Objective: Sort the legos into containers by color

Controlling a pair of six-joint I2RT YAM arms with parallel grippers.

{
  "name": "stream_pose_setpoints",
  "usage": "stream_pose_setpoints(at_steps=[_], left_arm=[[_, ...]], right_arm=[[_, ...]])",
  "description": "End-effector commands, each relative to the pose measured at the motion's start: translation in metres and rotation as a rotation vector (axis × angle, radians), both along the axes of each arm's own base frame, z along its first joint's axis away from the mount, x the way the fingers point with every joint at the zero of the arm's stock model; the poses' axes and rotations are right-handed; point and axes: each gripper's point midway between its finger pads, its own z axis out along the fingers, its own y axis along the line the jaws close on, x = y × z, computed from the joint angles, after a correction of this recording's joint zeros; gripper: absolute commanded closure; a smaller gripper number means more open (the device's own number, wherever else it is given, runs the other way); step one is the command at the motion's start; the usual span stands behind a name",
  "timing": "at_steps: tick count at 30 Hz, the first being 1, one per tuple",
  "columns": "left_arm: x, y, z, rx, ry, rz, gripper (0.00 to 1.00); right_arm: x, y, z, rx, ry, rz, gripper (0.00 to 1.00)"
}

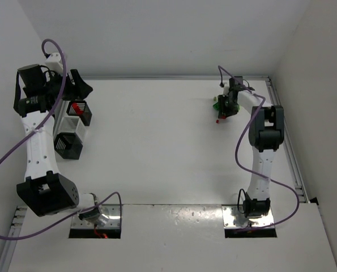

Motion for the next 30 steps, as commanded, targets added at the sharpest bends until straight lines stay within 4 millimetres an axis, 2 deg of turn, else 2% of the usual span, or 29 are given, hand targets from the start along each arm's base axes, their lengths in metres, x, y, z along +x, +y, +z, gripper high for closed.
stream_pose_setpoints(at_steps=[1,3,4,5,6,7,9,10,11,12,15,16,18,19,21,22,23,24,25,26,27,28,29,30], left_arm=[[0.000,-0.006,0.010,-0.005,-0.038,-0.021,0.33],[-0.002,-0.008,0.008,-0.001,-0.039,-0.033,0.33],[-0.004,-0.008,0.003,-0.003,-0.034,-0.032,0.33],[-0.005,-0.013,0.001,-0.015,-0.038,-0.059,0.33],[-0.010,-0.018,-0.002,-0.016,-0.048,-0.089,0.33],[-0.013,-0.023,-0.007,-0.020,-0.039,-0.098,0.33],[-0.019,-0.033,-0.008,-0.028,-0.075,-0.160,0.32],[-0.024,-0.038,-0.025,-0.048,-0.053,-0.180,0.32],[-0.032,-0.049,-0.016,-0.061,-0.108,-0.231,0.32],[-0.040,-0.064,-0.035,-0.097,-0.081,-0.278,0.32],[-0.059,-0.100,-0.039,-0.118,-0.119,-0.412,0.32],[-0.070,-0.122,-0.054,-0.131,-0.094,-0.474,0.32],[-0.081,-0.140,-0.055,-0.106,-0.137,-0.520,0.32],[-0.091,-0.158,-0.070,-0.111,-0.114,-0.567,0.32],[-0.097,-0.170,-0.074,-0.088,-0.138,-0.583,0.32],[-0.101,-0.183,-0.086,-0.087,-0.121,-0.601,0.32],[-0.104,-0.188,-0.087,-0.079,-0.131,-0.609,0.32],[-0.106,-0.195,-0.091,-0.081,-0.127,-0.616,0.32],[-0.112,-0.207,-0.099,-0.084,-0.113,-0.644,0.32],[-0.110,-0.212,-0.094,-0.081,-0.139,-0.637,0.32],[-0.110,-0.216,-0.101,-0.084,-0.121,-0.638,0.34],[-0.114,-0.228,-0.109,-0.097,-0.091,-0.658,0.36],[-0.112,-0.233,-0.108,-0.104,-0.098,-0.662,0.37],[-0.113,-0.238,-0.110,-0.114,-0.090,-0.674,0.39]], right_arm=[[-0.057,0.011,-0.027,0.047,0.171,0.026,0.76],[-0.075,0.012,-0.029,0.053,0.193,0.039,0.78],[-0.077,0.014,-0.016,0.062,0.170,0.052,0.78],[-0.082,0.014,-0.012,0.062,0.169,0.052,0.80],[-0.097,0.018,-0.006,0.085,0.170,0.070,0.81],[-0.094,0.021,0.005,0.099,0.143,0.076,0.83],[-0.103,0.030,0.015,0.150,0.129,0.097,0.85],[-0.104,0.039,0.024,0.173,0.118,0.119,0.86],[-0.106,0.050,0.039,0.232,0.091,0.146,0.87],[-0.110,0.061,0.048,0.275,0.092,0.156,0.87],[-0.120,0.099,0.078,0.493,0.099,0.199,0.87],[-0.124,0.112,0.087,0.542,0.102,0.218,0.87],[-0.131,0.135,0.104,0.679,0.132,0.235,0.87],[-0.133,0.150,0.116,0.750,0.129,0.277,0.88],[-0.136,0.164,0.131,0.822,0.128,0.305,0.89],[-0.141,0.179,0.142,0.906,0.144,0.329,0.89],[-0.142,0.182,0.151,0.949,0.142,0.331,0.89],[-0.156,0.197,0.158,1.034,0.220,0.322,0.89],[-0.150,0.201,0.164,1.070,0.193,0.337,0.89],[-0.157,0.208,0.164,1.106,0.229,0.336,0.89],[-0.161,0.211,0.172,1.170,0.298,0.287,0.89],[-0.158,0.218,0.178,1.197,0.268,0.324,0.89],[-0.165,0.223,0.175,1.223,0.309,0.309,0.89],[-0.165,0.224,0.181,1.247,0.317,0.300,0.89]])
